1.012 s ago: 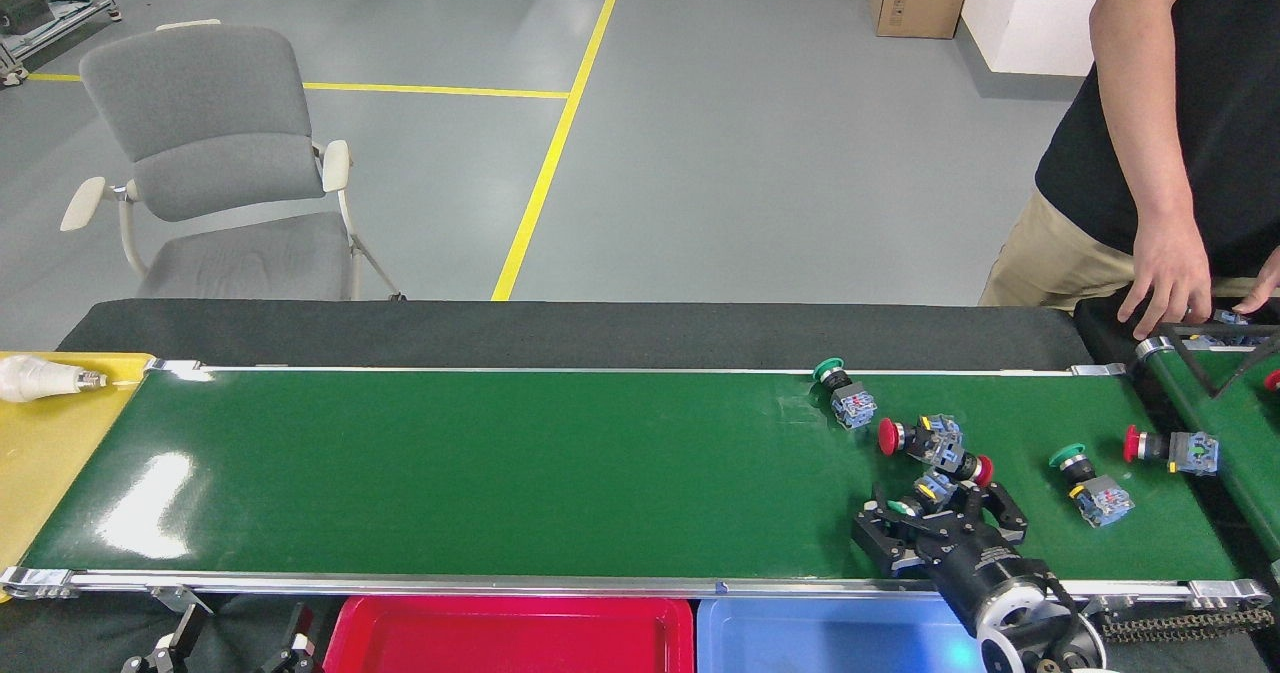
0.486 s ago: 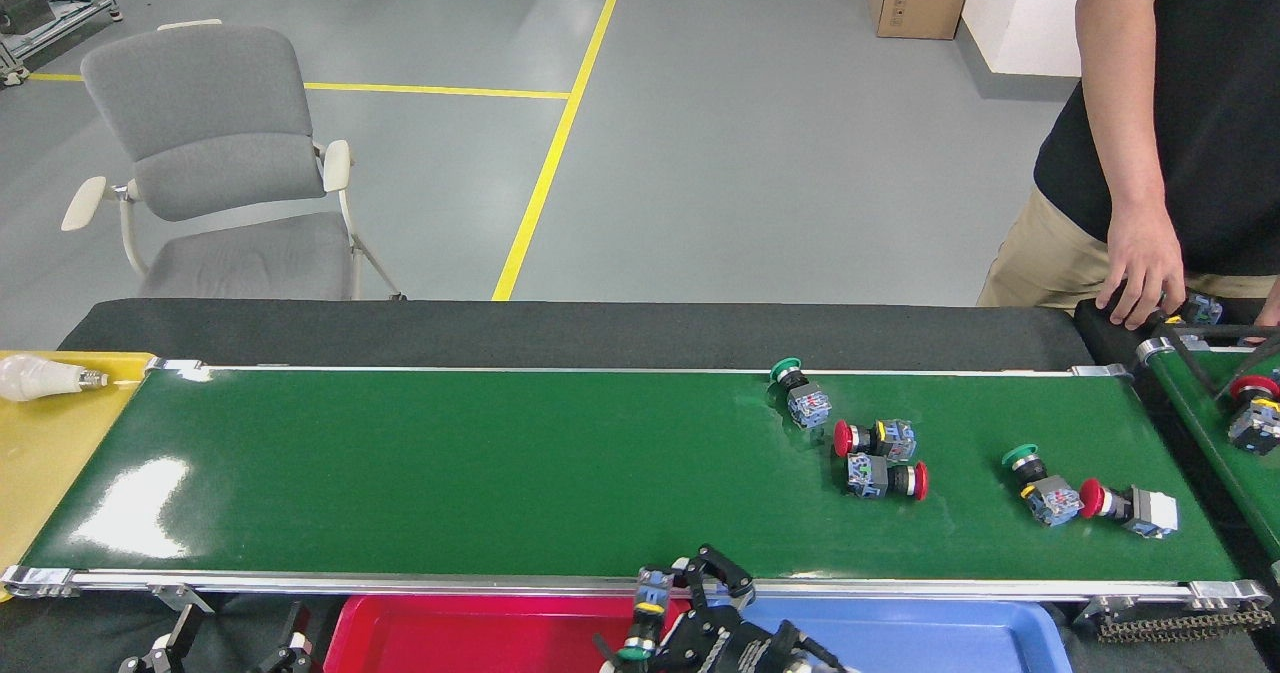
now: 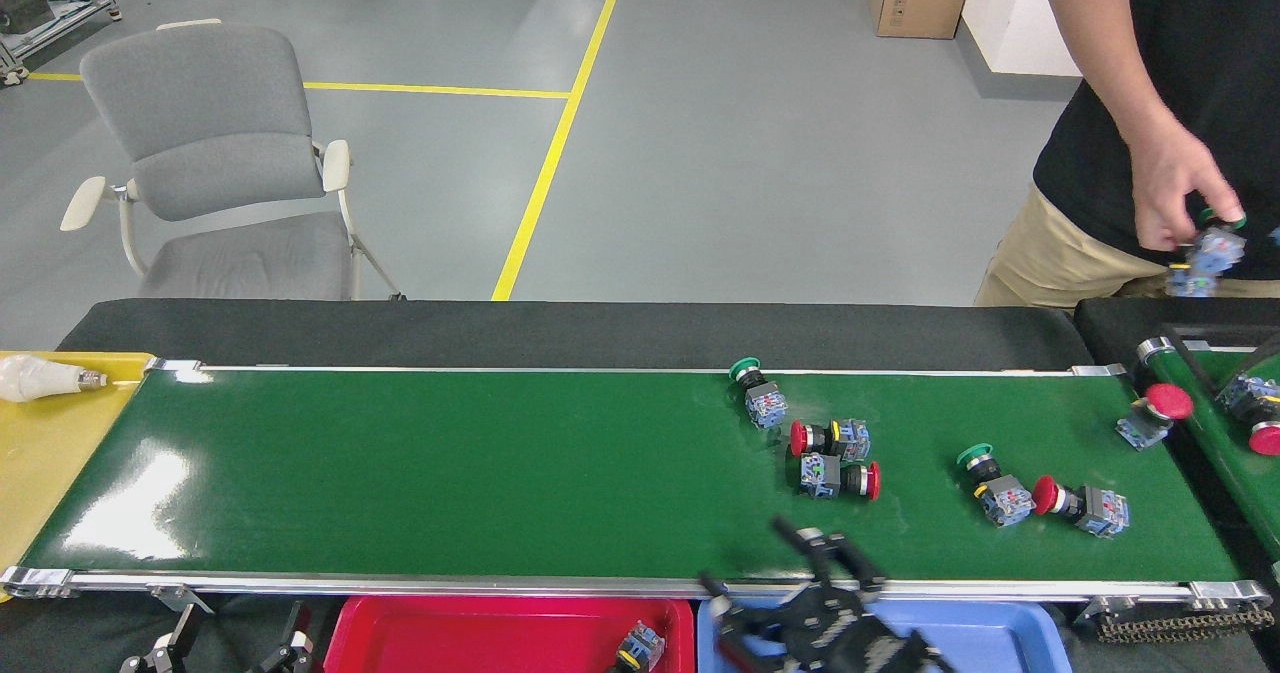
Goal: Pick switch part from conveyor to tray
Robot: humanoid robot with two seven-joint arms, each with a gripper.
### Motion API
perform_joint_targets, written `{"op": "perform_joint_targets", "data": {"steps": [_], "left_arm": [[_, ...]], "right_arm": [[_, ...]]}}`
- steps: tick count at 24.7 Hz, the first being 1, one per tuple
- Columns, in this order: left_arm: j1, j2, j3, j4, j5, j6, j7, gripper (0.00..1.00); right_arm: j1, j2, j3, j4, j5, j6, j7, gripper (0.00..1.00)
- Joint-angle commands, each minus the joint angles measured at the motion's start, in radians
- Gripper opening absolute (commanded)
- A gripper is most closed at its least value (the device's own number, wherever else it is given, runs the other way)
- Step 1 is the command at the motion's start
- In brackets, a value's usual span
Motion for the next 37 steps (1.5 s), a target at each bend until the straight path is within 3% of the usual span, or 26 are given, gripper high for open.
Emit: {"op": "perform_joint_targets", "data": {"steps": [1, 3, 6, 8, 12, 14, 17, 22, 24, 26, 27, 33, 37], "left_arm": [[-0.002, 0.003, 0.004, -0.010, -0.001, -0.001, 0.003, 1.00], [-0.002, 0.003, 0.004, -0.010, -0.001, -0.001, 0.003, 1.00], [-0.002, 0.005, 0.002, -0.010, -0.001, -0.001, 0.003, 1.00], [-0.002, 0.006, 0.001, -0.010, -0.001, -0.002, 0.003, 1.00], [-0.002, 0.008, 0.001, -0.010, -0.001, -0.002, 0.003, 1.00], [-0.002, 0.008, -0.001, -0.009, -0.001, -0.002, 0.003, 1.00], [-0.002, 0.007, -0.001, -0.010, -0.001, -0.002, 0.001, 1.00], [-0.005, 0.008, -0.003, -0.010, -0.001, -0.004, -0.005, 1.00], [-0.010, 0.005, -0.003, -0.009, -0.001, -0.004, -0.019, 1.00], [-0.015, 0.006, -0.003, -0.009, -0.001, -0.004, -0.020, 1.00], [-0.018, 0.006, -0.003, -0.009, -0.001, -0.004, -0.020, 1.00], [-0.024, 0.010, -0.003, -0.009, -0.001, -0.008, -0.022, 1.00], [-0.022, 0.011, -0.006, -0.012, 0.001, -0.014, -0.022, 1.00]], "right_arm": [[0.039, 0.040, -0.115, -0.017, -0.004, 0.001, -0.059, 1.00], [0.060, 0.054, -0.187, -0.017, -0.003, 0.002, -0.059, 1.00], [0.049, 0.048, -0.193, -0.015, 0.011, 0.079, -0.050, 1.00], [0.011, 0.029, -0.181, -0.007, 0.059, 0.148, -0.019, 1.00], [-0.061, 0.034, -0.052, 0.022, 0.136, 0.174, 0.067, 1.00], [-0.095, 0.040, 0.000, 0.043, 0.168, 0.254, 0.073, 1.00], [-0.150, 0.023, 0.093, 0.120, 0.178, 0.340, 0.087, 1.00], [-0.235, 0.025, 0.117, 0.223, 0.180, 0.363, 0.094, 0.99], [-0.273, 0.026, 0.144, 0.261, 0.180, 0.374, 0.107, 0.80], [-0.300, 0.014, 0.178, 0.287, 0.180, 0.375, 0.107, 0.34], [-0.304, 0.002, 0.186, 0.290, 0.180, 0.374, 0.108, 0.22], [-0.300, -0.015, 0.236, 0.264, 0.171, 0.314, 0.105, 0.07], [-0.256, -0.015, 0.255, 0.168, 0.166, 0.004, 0.105, 0.04]]}}
